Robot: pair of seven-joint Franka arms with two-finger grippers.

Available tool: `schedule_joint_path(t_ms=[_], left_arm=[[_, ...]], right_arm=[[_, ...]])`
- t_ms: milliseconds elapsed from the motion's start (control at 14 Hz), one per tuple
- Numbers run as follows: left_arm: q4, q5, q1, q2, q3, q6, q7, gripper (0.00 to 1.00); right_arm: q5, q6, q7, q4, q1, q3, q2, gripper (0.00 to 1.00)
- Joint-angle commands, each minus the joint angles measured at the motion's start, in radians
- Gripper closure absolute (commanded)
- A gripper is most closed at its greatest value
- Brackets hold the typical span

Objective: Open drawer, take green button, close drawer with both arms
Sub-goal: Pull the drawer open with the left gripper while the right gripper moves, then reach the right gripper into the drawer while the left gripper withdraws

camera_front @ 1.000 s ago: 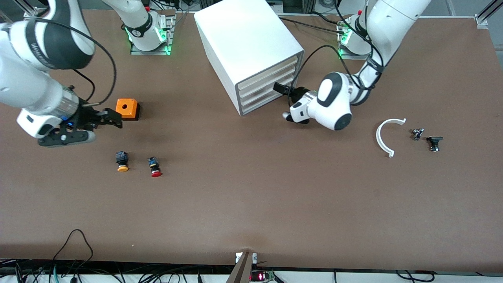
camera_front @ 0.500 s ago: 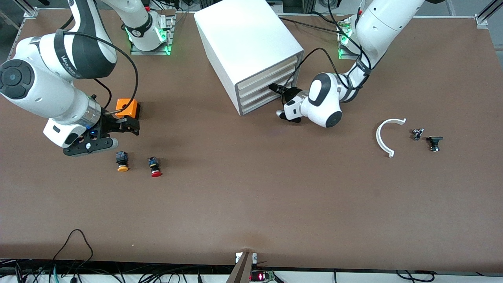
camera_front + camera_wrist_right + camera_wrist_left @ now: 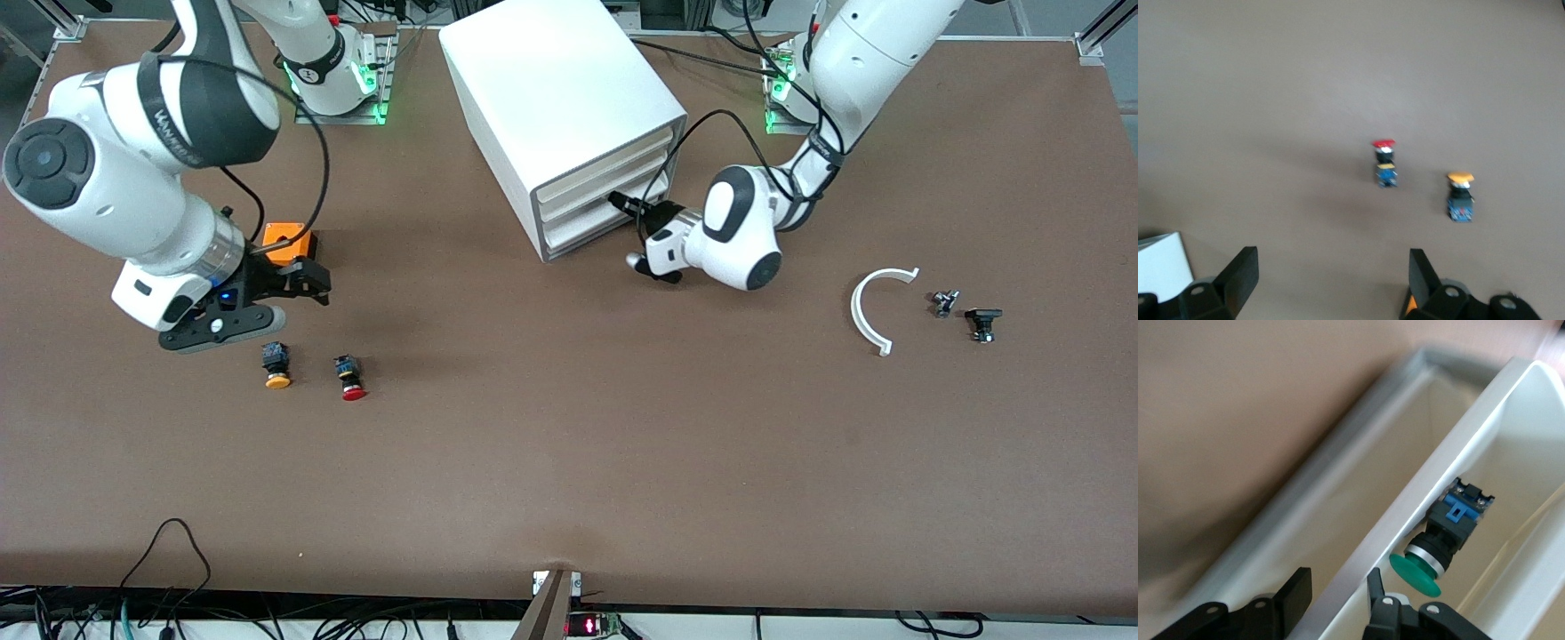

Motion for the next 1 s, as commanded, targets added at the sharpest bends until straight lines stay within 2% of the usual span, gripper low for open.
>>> schedule_joint_path(t_ms=[0, 143, 214, 286, 429, 571, 643, 786, 857, 929], left_arm=[[0.039, 0.042, 0.028, -0.008, 0.082, 0.03, 0.038, 1.0], [0.06, 0.083, 0.028, -0.006, 0.095, 0.03, 0.043, 1.0], [0.065, 0.082, 0.029, -0.008, 0.108, 0.03, 0.027, 0.59], [0.067, 0.085, 0.031, -0.011, 0.12, 0.03, 0.049, 0.03], [0.068, 0.103, 0.04, -0.041, 0.122, 0.044, 0.049, 0.0], [0.068, 0.137, 0.067, -0.131, 0.131, 0.106, 0.043, 0.0], [0.067, 0.181, 0.102, -0.199, 0.157, 0.11, 0.043, 0.0], [0.064, 0.203, 0.136, -0.355, 0.229, 0.117, 0.04, 0.0], [0.057, 0.209, 0.159, -0.41, 0.23, 0.12, 0.043, 0.0], [0.056, 0.27, 0.19, -0.479, 0.235, 0.098, 0.041, 0.0]], right_arm=[[0.013, 0.0, -0.014, 0.068, 0.055, 0.044, 0.018, 0.0], [0.009, 0.024, -0.015, 0.112, 0.081, 0.122, 0.05, 0.0], [0.009, 0.037, -0.018, 0.147, 0.106, 0.149, 0.082, 0.0], [0.006, 0.037, -0.017, 0.198, 0.148, 0.157, 0.125, 0.0], [0.003, 0.037, -0.02, 0.311, 0.213, 0.159, 0.228, 0.0], [-0.003, 0.035, -0.049, 0.394, 0.282, 0.15, 0.315, 0.0], [-0.019, 0.026, -0.073, 0.42, 0.296, 0.148, 0.341, 0.0], [-0.057, 0.035, -0.224, 0.422, 0.328, 0.151, 0.374, 0.0], [-0.057, 0.046, -0.336, 0.425, 0.343, 0.15, 0.395, 0.0], [-0.056, 0.073, -0.425, 0.425, 0.357, 0.15, 0.414, 0.0]])
